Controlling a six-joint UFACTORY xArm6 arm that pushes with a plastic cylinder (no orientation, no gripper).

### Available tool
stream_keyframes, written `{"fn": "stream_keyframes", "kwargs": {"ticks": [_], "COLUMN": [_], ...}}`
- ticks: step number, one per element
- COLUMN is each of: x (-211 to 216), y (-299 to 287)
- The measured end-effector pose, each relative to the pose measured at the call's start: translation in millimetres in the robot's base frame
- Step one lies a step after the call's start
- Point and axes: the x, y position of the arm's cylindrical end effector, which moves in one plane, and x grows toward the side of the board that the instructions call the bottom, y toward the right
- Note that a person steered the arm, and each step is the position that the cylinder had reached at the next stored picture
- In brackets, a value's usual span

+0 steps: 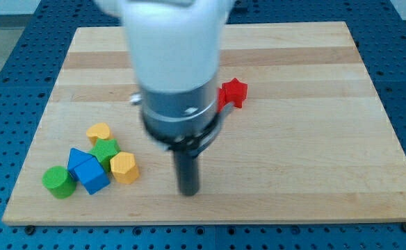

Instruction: Separate yellow hexagon from group of blocks

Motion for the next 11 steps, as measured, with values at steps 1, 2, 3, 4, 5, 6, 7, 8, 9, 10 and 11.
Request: {"fn": "stream_keyframes", "kwargs": {"ticks": [1,2,3,4,5,6,7,8,9,10,11], "x": [26,28,28,26,19,6,4,-6,-17,-28,-45], "y": [-54,-93,-118,-120,-119,-110,-94,-88,-88,-88,-88]}}
